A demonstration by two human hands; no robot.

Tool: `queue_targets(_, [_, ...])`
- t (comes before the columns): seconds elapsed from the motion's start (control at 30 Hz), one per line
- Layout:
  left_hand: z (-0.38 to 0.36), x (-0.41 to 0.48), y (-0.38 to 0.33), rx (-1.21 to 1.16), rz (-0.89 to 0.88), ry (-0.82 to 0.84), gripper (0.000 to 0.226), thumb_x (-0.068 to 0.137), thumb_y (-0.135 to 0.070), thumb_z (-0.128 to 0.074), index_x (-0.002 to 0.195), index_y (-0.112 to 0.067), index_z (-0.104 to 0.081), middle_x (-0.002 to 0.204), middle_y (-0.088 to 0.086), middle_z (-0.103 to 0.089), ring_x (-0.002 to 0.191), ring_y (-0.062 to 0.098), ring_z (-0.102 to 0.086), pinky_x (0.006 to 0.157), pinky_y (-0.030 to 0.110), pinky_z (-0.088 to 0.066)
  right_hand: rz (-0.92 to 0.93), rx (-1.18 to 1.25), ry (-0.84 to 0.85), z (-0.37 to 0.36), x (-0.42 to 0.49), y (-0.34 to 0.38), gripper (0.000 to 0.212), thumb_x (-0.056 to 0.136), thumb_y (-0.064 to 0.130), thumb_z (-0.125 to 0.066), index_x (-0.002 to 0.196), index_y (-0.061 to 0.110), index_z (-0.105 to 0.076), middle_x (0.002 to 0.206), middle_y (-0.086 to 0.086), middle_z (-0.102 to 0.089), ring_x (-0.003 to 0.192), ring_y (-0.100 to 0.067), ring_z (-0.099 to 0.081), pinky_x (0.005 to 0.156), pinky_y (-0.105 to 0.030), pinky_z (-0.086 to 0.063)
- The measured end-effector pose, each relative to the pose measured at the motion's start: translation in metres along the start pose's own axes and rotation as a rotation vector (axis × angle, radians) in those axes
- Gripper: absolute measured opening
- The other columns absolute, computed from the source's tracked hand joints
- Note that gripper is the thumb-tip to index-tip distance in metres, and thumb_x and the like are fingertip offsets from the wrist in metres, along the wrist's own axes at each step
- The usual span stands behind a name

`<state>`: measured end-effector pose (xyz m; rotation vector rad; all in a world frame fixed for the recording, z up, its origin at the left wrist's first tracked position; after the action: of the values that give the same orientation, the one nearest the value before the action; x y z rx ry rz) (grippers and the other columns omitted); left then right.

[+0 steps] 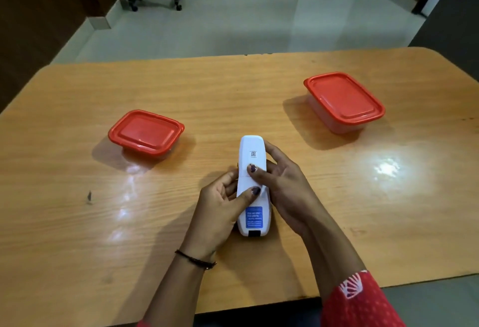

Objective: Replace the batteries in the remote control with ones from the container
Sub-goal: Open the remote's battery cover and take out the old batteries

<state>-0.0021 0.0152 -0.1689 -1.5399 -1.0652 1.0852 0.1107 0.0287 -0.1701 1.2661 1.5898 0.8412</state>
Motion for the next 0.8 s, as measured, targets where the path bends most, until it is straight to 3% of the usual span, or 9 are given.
queue_targets(0.13, [0.0,0.001,0.004,0.067,-0.035,-0.05,0.04,0.08,-0.001,-0.067,0.108,-0.028,-0.059,0.091,-0.019,-0.074,0.095,0.002,-0.068,0.073,0.017,-0.054,0.039,0.05,-0.057,0.004,-0.001,-0.002,0.055,0.083,0.001,-0.066,0.13,0.025,-0.051,0.106,-0.013,-0.07,0.095,-0.023,-0.068,0.082,-0.038,-0.055])
queue_targets(0.3, [-0.006,-0.002,-0.001,0.091,-0.066,-0.081,0.037,0.082,-0.002,-0.065,0.112,-0.022,-0.058,0.096,-0.014,-0.069,0.091,-0.001,-0.068,0.072,0.015,-0.054,0.09,0.084,-0.201,0.001,-0.001,-0.004,0.047,0.086,0.005,-0.063,0.13,0.02,-0.053,0.094,-0.007,-0.072,0.079,-0.017,-0.069,0.066,-0.028,-0.057])
queue_targets(0.37, [-0.007,-0.003,0.0,0.08,-0.07,-0.088,0.035,0.082,-0.002,-0.065,0.109,-0.024,-0.058,0.096,-0.013,-0.069,0.091,-0.001,-0.068,0.071,0.014,-0.053,0.099,0.078,-0.228,0.0,-0.001,-0.004,0.045,0.087,0.008,-0.063,0.129,0.019,-0.053,0.096,-0.009,-0.071,0.081,-0.019,-0.069,0.067,-0.03,-0.058])
queue_targets(0.53, [0.0,0.0,-0.001,0.073,-0.068,-0.097,0.037,0.079,-0.004,-0.069,0.107,-0.028,-0.06,0.093,-0.014,-0.073,0.094,0.004,-0.069,0.072,0.017,-0.054,0.022,0.058,-0.106,0.001,0.001,0.0,0.046,0.087,0.014,-0.064,0.129,0.025,-0.051,0.104,-0.01,-0.069,0.092,-0.023,-0.068,0.082,-0.04,-0.056])
queue_targets(0.67, [0.002,0.001,-0.001,0.096,-0.052,-0.071,0.035,0.081,-0.007,-0.068,0.108,-0.028,-0.065,0.097,-0.01,-0.075,0.092,0.006,-0.07,0.071,0.02,-0.055,0.148,-0.316,-0.13,0.01,0.0,0.02,0.063,0.09,0.013,-0.057,0.14,0.04,-0.031,0.134,0.005,-0.05,0.11,-0.017,-0.06,0.09,-0.035,-0.052])
queue_targets(0.8, [0.009,0.0,-0.001,0.088,0.027,-0.03,0.036,0.081,-0.007,-0.067,0.11,-0.028,-0.067,0.1,-0.01,-0.075,0.089,0.007,-0.07,0.068,0.019,-0.054,0.266,-0.676,0.033,0.009,-0.01,0.038,0.069,0.083,-0.005,-0.046,0.134,0.041,-0.042,0.149,0.016,-0.028,0.133,-0.003,-0.032,0.093,-0.02,-0.043])
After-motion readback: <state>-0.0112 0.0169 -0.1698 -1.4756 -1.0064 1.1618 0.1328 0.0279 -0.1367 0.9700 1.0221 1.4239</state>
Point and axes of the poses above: each hand's wrist, its own x-axis towards the middle knuckle, its own z-axis out of the back of the hand, y = z × x, the point moved 7 cm from there along x, towards the middle knuckle
